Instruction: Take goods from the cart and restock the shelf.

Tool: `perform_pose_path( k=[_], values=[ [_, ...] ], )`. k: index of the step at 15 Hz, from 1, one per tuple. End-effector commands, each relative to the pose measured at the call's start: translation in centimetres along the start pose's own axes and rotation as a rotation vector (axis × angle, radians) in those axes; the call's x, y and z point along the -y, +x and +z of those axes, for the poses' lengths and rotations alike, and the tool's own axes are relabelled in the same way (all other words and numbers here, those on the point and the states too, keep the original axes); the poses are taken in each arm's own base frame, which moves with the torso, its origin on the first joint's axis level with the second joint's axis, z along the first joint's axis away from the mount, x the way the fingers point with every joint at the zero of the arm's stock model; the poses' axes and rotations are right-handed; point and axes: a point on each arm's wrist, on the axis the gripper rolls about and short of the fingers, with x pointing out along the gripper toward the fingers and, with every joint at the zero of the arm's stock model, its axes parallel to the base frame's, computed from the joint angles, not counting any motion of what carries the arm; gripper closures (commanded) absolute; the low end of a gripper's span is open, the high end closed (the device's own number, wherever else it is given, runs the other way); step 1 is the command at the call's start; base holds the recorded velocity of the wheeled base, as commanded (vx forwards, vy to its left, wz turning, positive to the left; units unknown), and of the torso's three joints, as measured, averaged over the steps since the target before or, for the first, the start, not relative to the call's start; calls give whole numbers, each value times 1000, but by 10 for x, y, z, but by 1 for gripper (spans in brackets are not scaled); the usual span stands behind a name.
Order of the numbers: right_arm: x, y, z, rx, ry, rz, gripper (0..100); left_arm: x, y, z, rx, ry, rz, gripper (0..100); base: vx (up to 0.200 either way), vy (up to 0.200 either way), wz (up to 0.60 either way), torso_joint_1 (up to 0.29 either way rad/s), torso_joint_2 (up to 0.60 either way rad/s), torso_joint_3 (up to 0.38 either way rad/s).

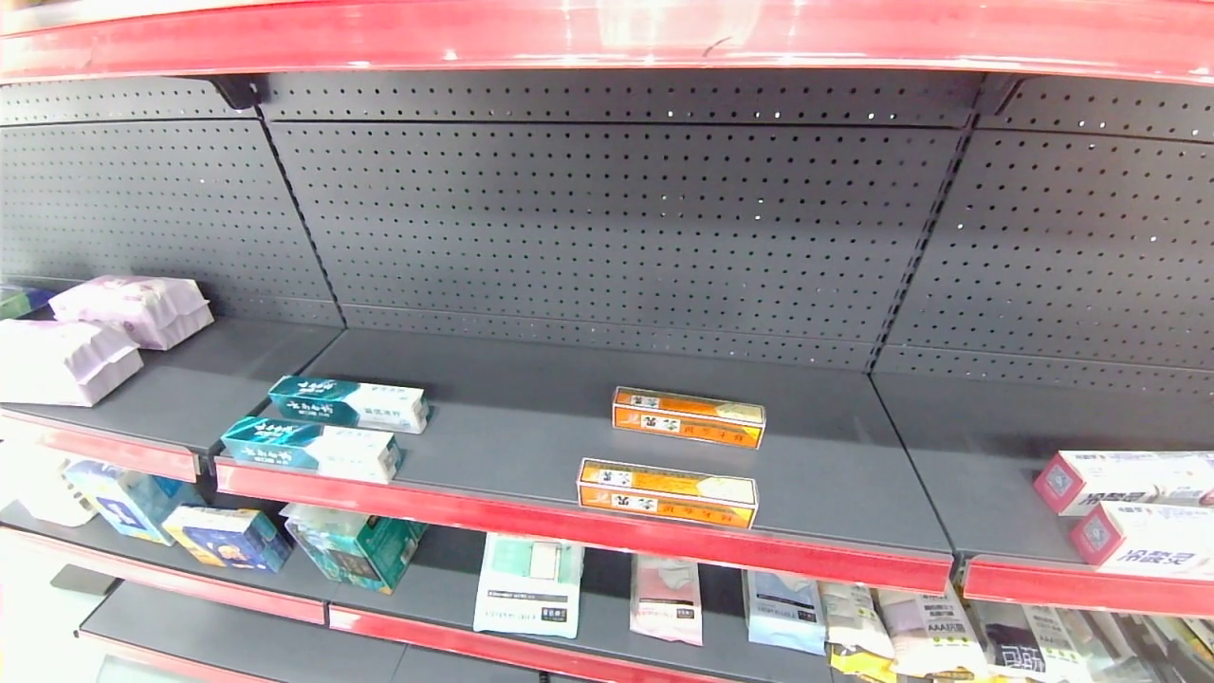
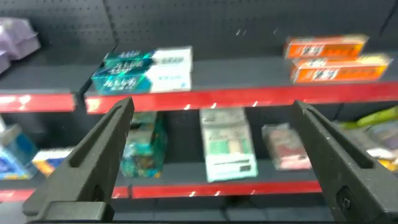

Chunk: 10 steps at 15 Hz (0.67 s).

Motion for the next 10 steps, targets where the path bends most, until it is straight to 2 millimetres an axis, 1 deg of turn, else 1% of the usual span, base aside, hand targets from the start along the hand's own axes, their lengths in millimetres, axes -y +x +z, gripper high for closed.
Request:
perform_pose_path(
  k=[1, 2, 3, 4, 6, 7, 8, 9, 10],
  values=[
    [0, 0, 0, -2, -3, 1, 0, -1, 0, 0, -2, -35, 53, 0, 0, 0, 0, 0, 0, 0],
    [0, 0, 0, -2, -3, 1, 0, -1, 0, 0, -2, -35, 53, 0, 0, 0, 0, 0, 0, 0],
    [0, 4, 4, -19, -18, 2, 0, -2, 0, 0, -1, -73, 70, 0, 0, 0, 0, 0, 0, 0],
    [0, 6, 7, -28, -23, 4, 0, -2, 0, 0, -1, -73, 70, 0, 0, 0, 0, 0, 0, 0],
    [1, 20, 21, -90, -63, 10, 0, -2, 0, 0, -1, -72, 70, 0, 0, 0, 0, 0, 0, 0],
    [2, 30, 31, -124, -78, 15, 0, -2, 0, 0, -1, -72, 70, 0, 0, 0, 0, 0, 0, 0],
    [2, 35, 34, -143, -77, 19, 0, -2, 0, 0, -1, -72, 70, 0, 0, 0, 0, 0, 0, 0],
    [3, 54, 45, -206, -74, 23, 0, -2, 0, 0, -1, -72, 70, 0, 0, 0, 0, 0, 0, 0],
    [4, 66, 49, -248, -74, 24, 0, -2, 0, 0, -1, -72, 70, 0, 0, 0, 0, 0, 0, 0]
  ],
)
